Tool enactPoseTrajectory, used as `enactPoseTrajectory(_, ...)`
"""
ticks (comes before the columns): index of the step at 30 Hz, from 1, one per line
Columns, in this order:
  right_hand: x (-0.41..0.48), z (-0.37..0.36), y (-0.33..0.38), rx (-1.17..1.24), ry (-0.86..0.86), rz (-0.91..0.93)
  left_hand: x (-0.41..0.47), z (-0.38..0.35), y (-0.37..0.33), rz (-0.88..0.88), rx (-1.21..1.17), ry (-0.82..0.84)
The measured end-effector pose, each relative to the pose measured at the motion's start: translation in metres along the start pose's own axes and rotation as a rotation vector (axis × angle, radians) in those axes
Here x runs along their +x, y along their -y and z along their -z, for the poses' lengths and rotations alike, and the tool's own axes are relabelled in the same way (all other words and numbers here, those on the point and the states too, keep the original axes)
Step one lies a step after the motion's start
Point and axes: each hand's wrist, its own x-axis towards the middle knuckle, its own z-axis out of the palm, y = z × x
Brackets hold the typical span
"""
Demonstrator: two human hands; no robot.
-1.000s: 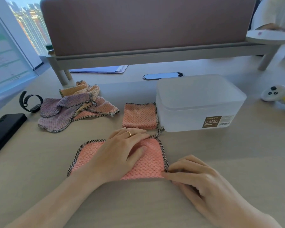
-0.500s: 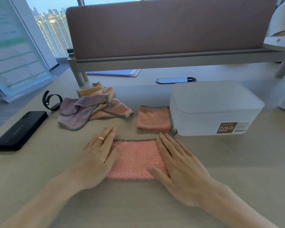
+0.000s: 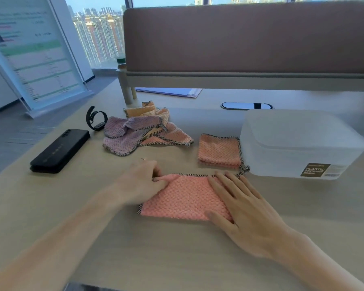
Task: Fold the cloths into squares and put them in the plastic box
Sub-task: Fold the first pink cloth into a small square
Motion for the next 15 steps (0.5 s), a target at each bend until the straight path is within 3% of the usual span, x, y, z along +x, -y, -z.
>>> enactPoseTrajectory(3, 0.000, 0.001, -0.001, -0.004, 0.006, 0.002, 0.006, 0.013, -0.004, 0.011, -0.049, 0.114)
enactPoseTrajectory(7, 0.000, 0.002, 0.001, -0.002, 0.015, 0.000, 0.001, 0.019, -0.001, 0.044, -0.326, 0.221)
enactPoseTrajectory(11, -0.001, 0.002, -0.001, -0.007, 0.007, 0.012, 0.004, 0.018, -0.001, 0.069, -0.591, 0.071)
enactPoseTrajectory(15, 0.000, -0.001, -0.004, -0.009, -0.022, 0.023, 0.008, 0.032, -0.027, 0.023, -0.798, 0.099)
